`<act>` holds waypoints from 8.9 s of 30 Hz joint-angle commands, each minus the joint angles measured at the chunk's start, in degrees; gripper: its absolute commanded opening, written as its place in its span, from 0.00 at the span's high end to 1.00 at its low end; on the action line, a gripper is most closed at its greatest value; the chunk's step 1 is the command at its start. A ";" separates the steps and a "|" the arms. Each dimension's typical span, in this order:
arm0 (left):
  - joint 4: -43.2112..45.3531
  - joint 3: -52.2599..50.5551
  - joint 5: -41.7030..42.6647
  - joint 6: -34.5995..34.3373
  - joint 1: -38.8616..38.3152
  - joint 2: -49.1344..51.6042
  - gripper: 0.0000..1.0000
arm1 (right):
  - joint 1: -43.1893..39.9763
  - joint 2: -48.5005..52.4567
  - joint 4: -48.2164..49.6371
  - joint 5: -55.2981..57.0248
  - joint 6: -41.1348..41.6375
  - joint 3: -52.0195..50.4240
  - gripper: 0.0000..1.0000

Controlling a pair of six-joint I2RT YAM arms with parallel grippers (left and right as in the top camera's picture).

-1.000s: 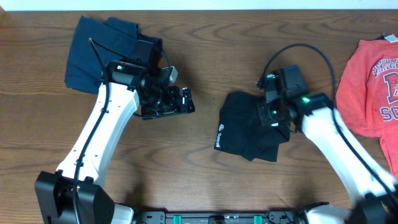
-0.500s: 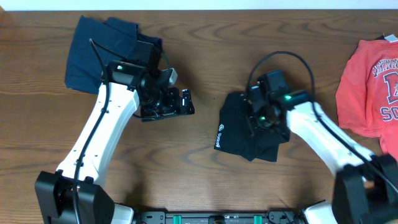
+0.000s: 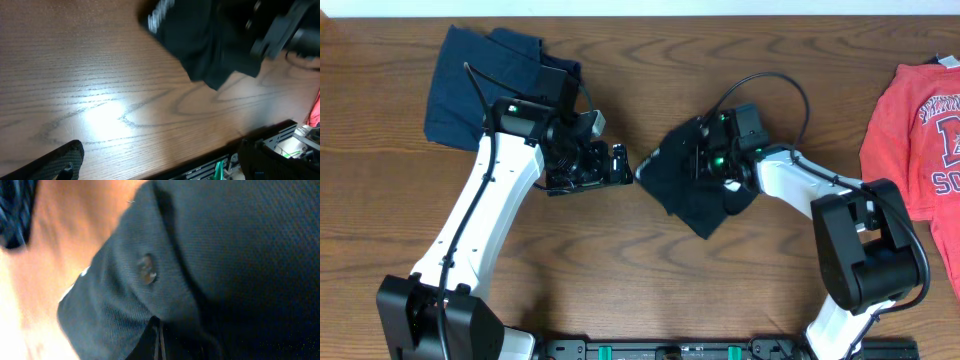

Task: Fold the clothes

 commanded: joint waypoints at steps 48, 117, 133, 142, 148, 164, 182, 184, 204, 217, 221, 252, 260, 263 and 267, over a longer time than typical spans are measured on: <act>74.31 -31.04 13.42 -35.82 -11.45 16.68 0.02 | -5.01 -1.18 -25.99 14.78 -15.34 3.19 0.99; 82.23 -30.97 3.48 -43.08 -16.70 28.46 0.73 | -5.11 -1.18 -26.88 14.73 -16.17 3.19 0.98; 65.61 -27.52 7.43 -13.29 -11.54 12.13 0.94 | -11.23 -21.73 -35.41 14.80 -15.91 4.28 0.96; 67.21 -19.28 7.43 -12.68 0.04 -3.98 0.94 | -12.33 -36.37 -35.87 14.71 -13.20 4.28 0.93; 73.88 -13.92 7.45 -12.96 10.97 -5.64 0.94 | -12.11 -38.18 -36.30 14.29 -12.44 4.28 0.93; 88.59 -13.22 5.66 -35.32 34.60 10.27 0.94 | -11.19 -38.14 -36.20 14.25 -9.42 4.28 0.93; 82.71 -13.33 14.95 -35.23 38.60 19.26 0.27 | -10.93 -38.16 -36.48 12.74 -8.59 4.26 0.93; 76.56 -13.31 14.10 -32.17 40.15 16.37 0.19 | -10.93 -38.16 -36.54 12.28 -8.59 4.28 0.93; 15.98 -5.53 9.86 15.78 36.48 -29.05 0.02 | -10.93 -44.76 -30.38 5.38 -14.99 9.81 0.84; -7.39 -3.17 -15.17 18.14 13.90 -45.86 0.02 | -10.93 -62.01 -34.86 2.75 -22.60 13.46 0.01; -7.72 -3.17 -15.15 18.14 13.90 -45.72 0.02 | -10.93 -63.65 -37.88 2.73 -22.60 13.46 0.01; -7.74 -3.17 -15.15 18.14 13.90 -45.72 0.02 | -10.73 -80.81 -23.98 16.09 -27.30 -14.43 0.01; -7.74 -3.17 -15.15 18.14 13.90 -45.72 0.02 | -10.73 -96.80 -14.97 16.57 -27.32 -36.39 0.01; -7.74 -3.17 -15.15 18.14 13.90 -45.72 0.02 | -10.73 -103.54 -12.96 16.87 -27.23 -42.60 0.01; -7.74 -3.17 -15.15 18.14 13.90 -45.72 0.02 | -10.64 -108.34 -10.54 16.90 -26.01 -47.98 0.01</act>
